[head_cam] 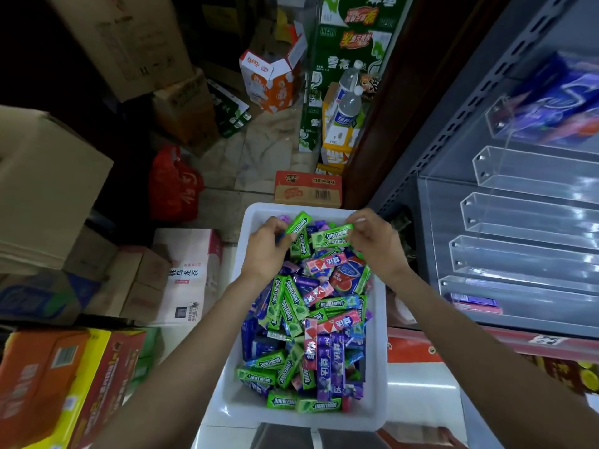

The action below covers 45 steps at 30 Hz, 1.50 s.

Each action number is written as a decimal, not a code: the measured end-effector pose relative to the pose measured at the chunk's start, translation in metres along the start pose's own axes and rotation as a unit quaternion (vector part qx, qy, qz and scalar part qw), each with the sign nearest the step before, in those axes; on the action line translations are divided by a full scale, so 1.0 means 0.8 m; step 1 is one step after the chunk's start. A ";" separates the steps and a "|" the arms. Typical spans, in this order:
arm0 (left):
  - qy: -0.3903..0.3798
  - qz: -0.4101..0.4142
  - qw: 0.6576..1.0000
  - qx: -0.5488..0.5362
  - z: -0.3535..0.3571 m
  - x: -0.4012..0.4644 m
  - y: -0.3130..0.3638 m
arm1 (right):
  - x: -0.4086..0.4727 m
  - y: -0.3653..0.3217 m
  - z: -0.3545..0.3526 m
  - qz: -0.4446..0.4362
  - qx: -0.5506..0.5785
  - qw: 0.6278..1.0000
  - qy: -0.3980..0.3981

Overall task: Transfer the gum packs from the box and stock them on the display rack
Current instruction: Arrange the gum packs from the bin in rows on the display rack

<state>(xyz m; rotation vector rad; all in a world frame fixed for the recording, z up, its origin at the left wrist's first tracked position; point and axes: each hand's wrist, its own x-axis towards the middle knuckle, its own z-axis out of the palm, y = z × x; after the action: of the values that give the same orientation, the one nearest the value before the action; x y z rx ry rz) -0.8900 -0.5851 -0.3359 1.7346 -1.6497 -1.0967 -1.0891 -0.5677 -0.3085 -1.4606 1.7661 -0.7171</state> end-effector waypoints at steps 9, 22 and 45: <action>-0.076 0.028 0.973 -0.214 0.027 -0.066 0.119 | -0.045 -0.030 -0.082 -0.039 0.254 0.966 -0.002; -0.042 0.001 0.958 -0.282 0.163 -0.138 0.239 | -0.123 0.048 -0.241 -0.080 0.261 0.962 -0.026; 0.006 -0.023 0.979 -0.201 0.181 -0.165 0.207 | -0.118 0.140 -0.212 -0.187 -0.421 0.885 -0.062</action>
<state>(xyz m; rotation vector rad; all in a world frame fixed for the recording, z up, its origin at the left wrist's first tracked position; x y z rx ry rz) -1.0947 -0.4545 -0.2538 1.5151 -1.2747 -1.3302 -1.2821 -0.4578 -0.2817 -2.4036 1.7910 0.0302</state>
